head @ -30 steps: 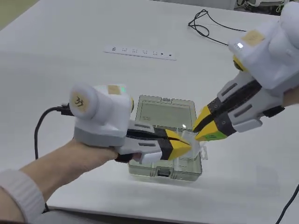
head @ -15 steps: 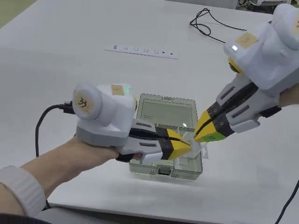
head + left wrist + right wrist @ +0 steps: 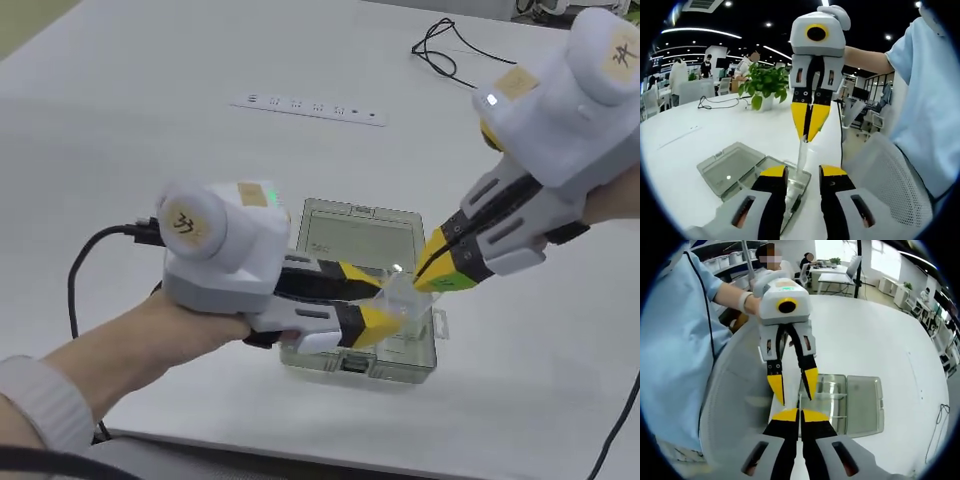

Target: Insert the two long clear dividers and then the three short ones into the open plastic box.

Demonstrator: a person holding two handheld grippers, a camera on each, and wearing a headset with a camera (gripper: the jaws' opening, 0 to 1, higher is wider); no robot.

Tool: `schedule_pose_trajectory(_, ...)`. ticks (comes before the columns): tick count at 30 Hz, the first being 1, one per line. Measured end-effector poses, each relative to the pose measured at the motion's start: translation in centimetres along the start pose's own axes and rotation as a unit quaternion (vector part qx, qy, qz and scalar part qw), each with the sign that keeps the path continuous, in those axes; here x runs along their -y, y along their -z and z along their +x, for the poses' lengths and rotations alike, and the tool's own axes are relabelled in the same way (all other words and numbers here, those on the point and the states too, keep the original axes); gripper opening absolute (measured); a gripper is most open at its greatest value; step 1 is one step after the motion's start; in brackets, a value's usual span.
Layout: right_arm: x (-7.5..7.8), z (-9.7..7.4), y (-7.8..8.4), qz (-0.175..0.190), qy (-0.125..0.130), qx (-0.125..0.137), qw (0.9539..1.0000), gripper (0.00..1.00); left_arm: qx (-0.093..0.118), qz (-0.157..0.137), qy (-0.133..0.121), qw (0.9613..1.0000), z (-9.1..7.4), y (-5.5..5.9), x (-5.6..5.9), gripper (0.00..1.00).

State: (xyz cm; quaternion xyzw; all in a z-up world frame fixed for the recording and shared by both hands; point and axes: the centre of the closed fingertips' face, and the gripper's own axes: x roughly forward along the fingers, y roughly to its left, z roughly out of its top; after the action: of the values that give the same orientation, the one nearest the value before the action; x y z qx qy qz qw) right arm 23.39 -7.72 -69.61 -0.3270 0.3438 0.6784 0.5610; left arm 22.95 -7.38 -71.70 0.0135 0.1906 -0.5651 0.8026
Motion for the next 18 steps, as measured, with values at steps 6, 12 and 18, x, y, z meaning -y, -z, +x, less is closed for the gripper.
schedule_pose_trajectory(6,1.7,0.6,0.2,0.008,0.021,-0.014,0.9996,0.02,-0.001,-0.008,-0.046,0.9989,-1.5,0.9,-1.6,0.40)
schedule_pose_trajectory(12,2.6,1.4,0.2,0.015,0.030,-0.027,0.9991,0.02,-0.006,-0.018,-0.082,0.9965,-2.7,1.7,-2.6,0.55)
schedule_pose_trajectory(18,3.4,2.6,0.1,0.010,0.034,-0.033,0.9988,0.02,-0.012,-0.036,-0.120,0.9921,-3.8,2.6,-3.7,0.79)
